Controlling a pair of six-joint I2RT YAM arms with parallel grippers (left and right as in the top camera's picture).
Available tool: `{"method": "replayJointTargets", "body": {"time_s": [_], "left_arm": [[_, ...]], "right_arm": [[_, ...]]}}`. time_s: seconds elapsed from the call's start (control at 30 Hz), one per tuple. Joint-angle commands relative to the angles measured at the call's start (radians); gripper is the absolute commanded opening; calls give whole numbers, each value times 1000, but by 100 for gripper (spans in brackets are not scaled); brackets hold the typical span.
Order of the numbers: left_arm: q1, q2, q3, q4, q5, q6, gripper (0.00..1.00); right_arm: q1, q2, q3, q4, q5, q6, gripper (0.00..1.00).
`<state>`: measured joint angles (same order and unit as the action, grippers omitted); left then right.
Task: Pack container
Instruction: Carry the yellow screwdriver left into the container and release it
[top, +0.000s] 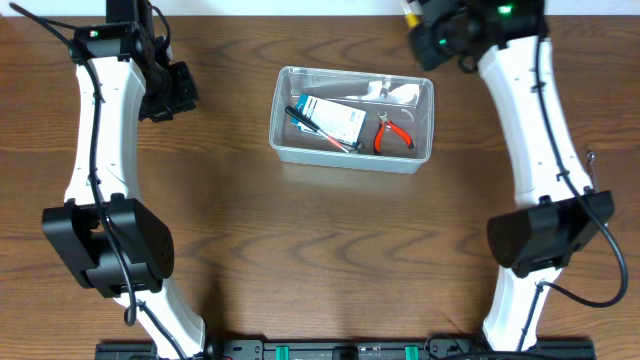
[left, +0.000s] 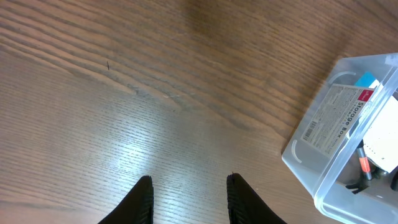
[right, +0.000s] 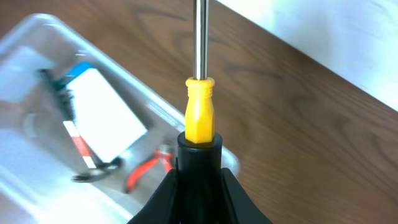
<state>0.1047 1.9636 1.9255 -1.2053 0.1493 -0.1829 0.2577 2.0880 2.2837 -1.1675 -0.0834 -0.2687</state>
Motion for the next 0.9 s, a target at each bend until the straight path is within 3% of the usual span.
{"method": "replayJointTargets", "body": {"time_s": [0.0,0.3,0.87], "left_arm": [[1,12,-7,-6,-12,6,29],[1,12,-7,-6,-12,6,28],[1,12,-7,-6,-12,6,28]], "right_arm": [[69,7,17,-3,-27,36,1],[174,47,3,-56,-33,77,1],[164,325,3,-188,-33,5,1]]}}
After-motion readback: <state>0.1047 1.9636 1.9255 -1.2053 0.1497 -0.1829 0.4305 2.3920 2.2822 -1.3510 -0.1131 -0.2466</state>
